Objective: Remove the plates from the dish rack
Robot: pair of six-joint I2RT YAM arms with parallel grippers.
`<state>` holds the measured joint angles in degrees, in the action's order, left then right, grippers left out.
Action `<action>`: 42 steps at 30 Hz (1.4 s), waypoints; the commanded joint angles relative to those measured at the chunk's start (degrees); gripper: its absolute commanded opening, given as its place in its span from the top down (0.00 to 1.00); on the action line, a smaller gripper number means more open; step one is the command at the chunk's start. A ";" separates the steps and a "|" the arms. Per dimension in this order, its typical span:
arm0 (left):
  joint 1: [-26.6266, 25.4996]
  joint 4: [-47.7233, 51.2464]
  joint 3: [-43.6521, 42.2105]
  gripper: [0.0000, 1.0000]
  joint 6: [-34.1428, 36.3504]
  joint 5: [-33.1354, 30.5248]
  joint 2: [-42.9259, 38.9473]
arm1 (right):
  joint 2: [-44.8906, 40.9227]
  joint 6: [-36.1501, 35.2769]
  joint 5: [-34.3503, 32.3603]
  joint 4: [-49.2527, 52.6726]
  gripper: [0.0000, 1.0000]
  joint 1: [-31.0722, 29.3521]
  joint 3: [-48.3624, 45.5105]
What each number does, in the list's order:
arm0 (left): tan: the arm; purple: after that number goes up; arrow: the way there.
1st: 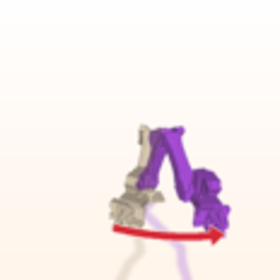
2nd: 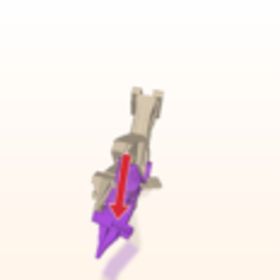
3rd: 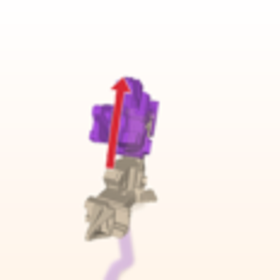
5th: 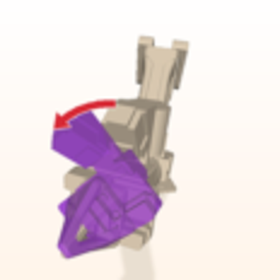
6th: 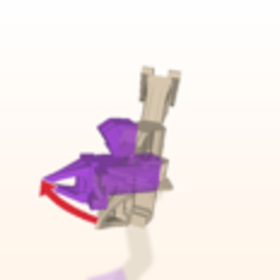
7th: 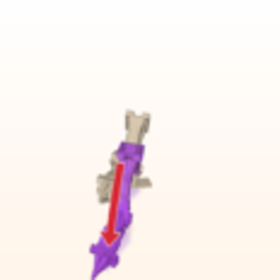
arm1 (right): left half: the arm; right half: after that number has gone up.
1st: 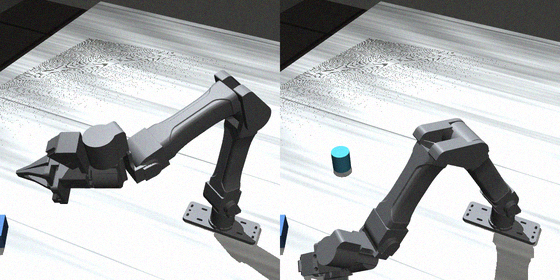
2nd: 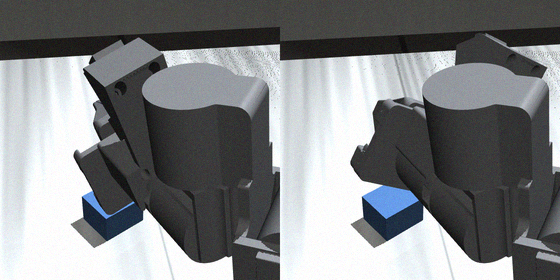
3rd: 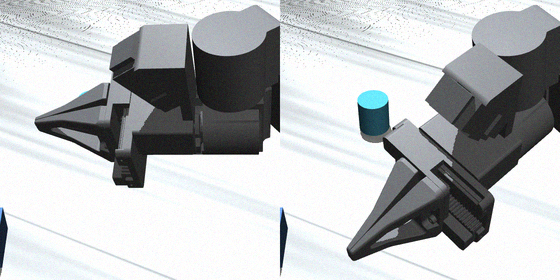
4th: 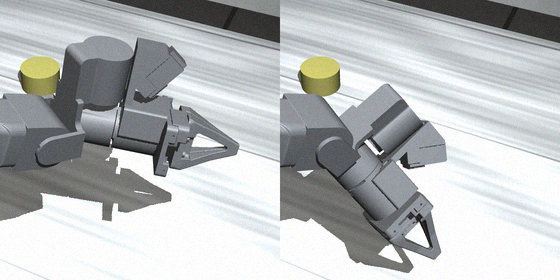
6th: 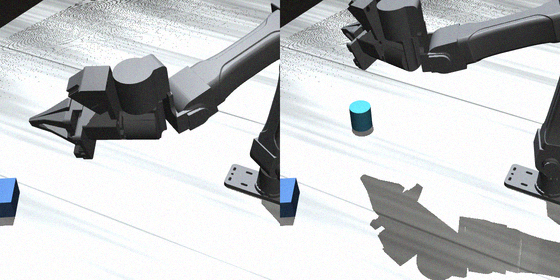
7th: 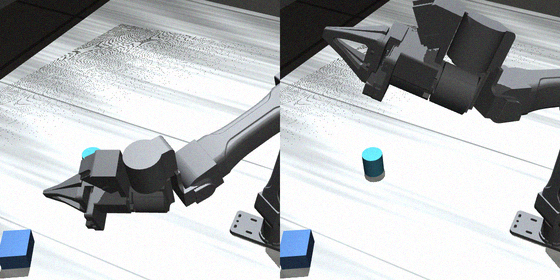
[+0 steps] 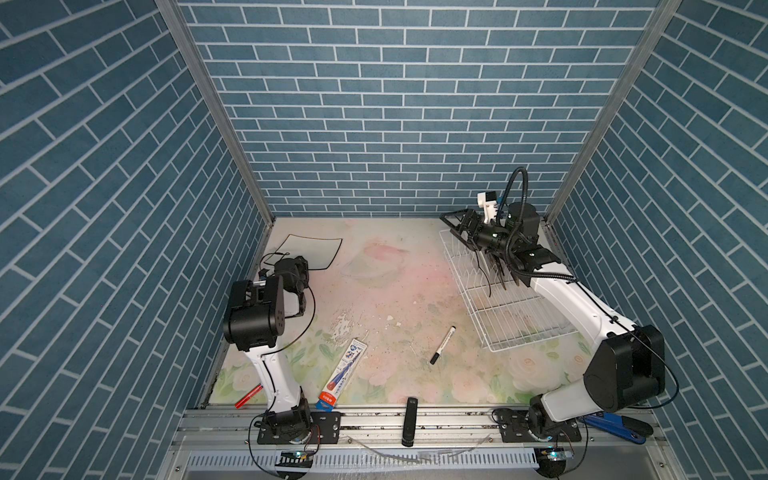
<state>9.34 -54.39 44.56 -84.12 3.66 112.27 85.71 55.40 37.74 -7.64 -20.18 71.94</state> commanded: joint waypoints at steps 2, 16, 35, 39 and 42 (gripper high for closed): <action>-0.20 -4.51 1.22 0.54 0.53 -0.41 -1.11 | -1.28 -1.89 -0.25 0.51 0.04 0.28 2.33; -0.20 -0.24 -1.00 0.25 0.91 -0.48 -4.74 | -2.40 -1.96 -0.65 0.45 0.04 0.72 1.22; -0.21 4.47 -4.39 0.17 2.45 0.71 -7.80 | -4.58 -1.83 0.39 0.96 0.04 1.09 -0.94; -0.21 6.19 -4.39 0.15 2.95 1.62 -7.93 | -5.37 -1.83 0.04 1.12 0.04 1.05 -1.86; -0.21 7.84 -4.39 0.15 4.13 2.69 -7.81 | -6.10 -1.73 -0.36 1.14 0.04 1.13 -2.50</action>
<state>9.34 -46.09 40.34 -82.32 5.26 106.50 82.04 55.13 37.71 -6.33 -19.38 71.22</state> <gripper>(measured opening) 0.853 0.961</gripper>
